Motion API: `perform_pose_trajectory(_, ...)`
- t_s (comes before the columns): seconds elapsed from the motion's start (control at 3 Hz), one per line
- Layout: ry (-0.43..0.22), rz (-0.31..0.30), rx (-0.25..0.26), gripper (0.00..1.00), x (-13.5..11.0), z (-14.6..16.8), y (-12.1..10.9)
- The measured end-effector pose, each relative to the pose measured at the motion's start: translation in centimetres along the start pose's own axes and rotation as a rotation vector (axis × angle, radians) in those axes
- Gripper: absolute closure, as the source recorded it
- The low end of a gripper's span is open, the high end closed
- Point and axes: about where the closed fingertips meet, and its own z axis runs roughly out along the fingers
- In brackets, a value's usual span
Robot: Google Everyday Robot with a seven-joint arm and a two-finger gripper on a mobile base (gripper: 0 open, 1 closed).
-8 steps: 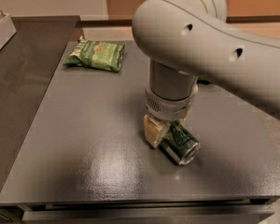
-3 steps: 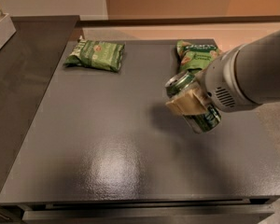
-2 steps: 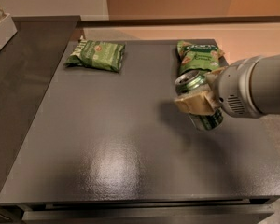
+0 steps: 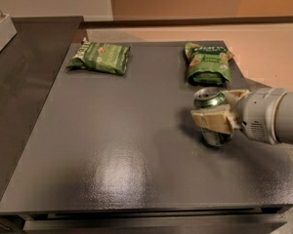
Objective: Place green can upright
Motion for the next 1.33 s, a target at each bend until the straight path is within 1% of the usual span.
perform_pose_trajectory(0.33, -0.141, 0.03, -0.098, 1.0, -1.4, 0.3, 1.9)
perform_pose_trajectory(0.67, -0.334, 0.019, -0.174, 1.0, -4.9, -1.4, 3.6)
perform_pose_trajectory(1.0, -0.463, -0.099, -0.205, 1.0, -6.8, -2.7, 4.7)
perform_pose_trajectory(1.33, -0.517, -0.222, -0.201, 1.0, -7.0, -3.1, 5.1)
